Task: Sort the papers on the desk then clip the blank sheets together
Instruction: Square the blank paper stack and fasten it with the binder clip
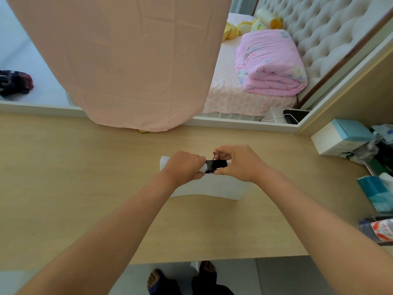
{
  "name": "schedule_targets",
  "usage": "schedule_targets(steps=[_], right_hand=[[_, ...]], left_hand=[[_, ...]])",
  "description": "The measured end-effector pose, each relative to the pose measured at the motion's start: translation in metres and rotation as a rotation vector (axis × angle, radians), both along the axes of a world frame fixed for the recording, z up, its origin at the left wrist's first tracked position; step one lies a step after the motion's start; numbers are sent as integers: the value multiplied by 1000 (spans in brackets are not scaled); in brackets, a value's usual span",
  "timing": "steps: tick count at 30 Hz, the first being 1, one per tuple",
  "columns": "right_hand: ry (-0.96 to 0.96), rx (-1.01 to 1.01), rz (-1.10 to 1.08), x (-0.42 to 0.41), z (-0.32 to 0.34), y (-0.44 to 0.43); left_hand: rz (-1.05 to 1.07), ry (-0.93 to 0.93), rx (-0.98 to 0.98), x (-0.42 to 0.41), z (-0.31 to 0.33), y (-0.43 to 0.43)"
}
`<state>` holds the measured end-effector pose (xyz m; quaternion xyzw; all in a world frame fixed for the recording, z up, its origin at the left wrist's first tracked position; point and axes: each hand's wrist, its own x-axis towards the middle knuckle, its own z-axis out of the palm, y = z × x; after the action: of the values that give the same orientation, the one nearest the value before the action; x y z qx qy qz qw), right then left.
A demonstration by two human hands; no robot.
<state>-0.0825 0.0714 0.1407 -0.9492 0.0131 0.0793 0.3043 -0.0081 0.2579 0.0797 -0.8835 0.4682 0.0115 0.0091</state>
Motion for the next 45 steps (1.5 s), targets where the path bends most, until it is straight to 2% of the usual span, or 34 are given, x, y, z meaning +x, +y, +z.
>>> schedule_targets(steps=[3,5,9,12,14,17,20,22,26,28,32,34,36,38,43,45], right_hand=[[-13,-27,35,-2,-3,0],[49,20,27,-3,-6,-5],[168,227,-97,4,-3,-11],[199,178,-190,20,-8,-12],[293,220,-259,33,-16,-10],[431,104,-280,50,-28,-8],[384,7,-291,60,-31,-6],[418,-50,-258,66,-31,-4],[669,-242,-96,62,-33,-2],[693,-235,-47,60,-35,-3],[535,114,7,54,-17,-10],[549,166,136,48,-5,-14],[543,121,224,42,-4,-16],[476,46,213,38,-9,-12],[95,-513,203,26,-37,8],[17,-566,193,27,-46,8]], left_hand=[[4,-5,-49,2,-1,-1],[-10,-8,-84,2,-3,0],[-65,-34,-136,2,-6,2],[-92,-64,-132,1,-8,2],[-100,-91,-117,-1,-9,3],[-98,-125,-105,-5,-9,3],[-65,-95,-108,-6,-11,4],[-54,-80,-114,-6,-11,5],[-99,-75,-119,-6,-11,5],[-95,-69,-136,-5,-12,5],[-33,-41,-122,0,-9,4],[-30,-11,-101,5,-6,4],[-38,3,-69,8,-3,2],[-38,28,-45,11,-1,0],[-1,83,-50,17,1,0],[2,93,-33,18,2,-1]])
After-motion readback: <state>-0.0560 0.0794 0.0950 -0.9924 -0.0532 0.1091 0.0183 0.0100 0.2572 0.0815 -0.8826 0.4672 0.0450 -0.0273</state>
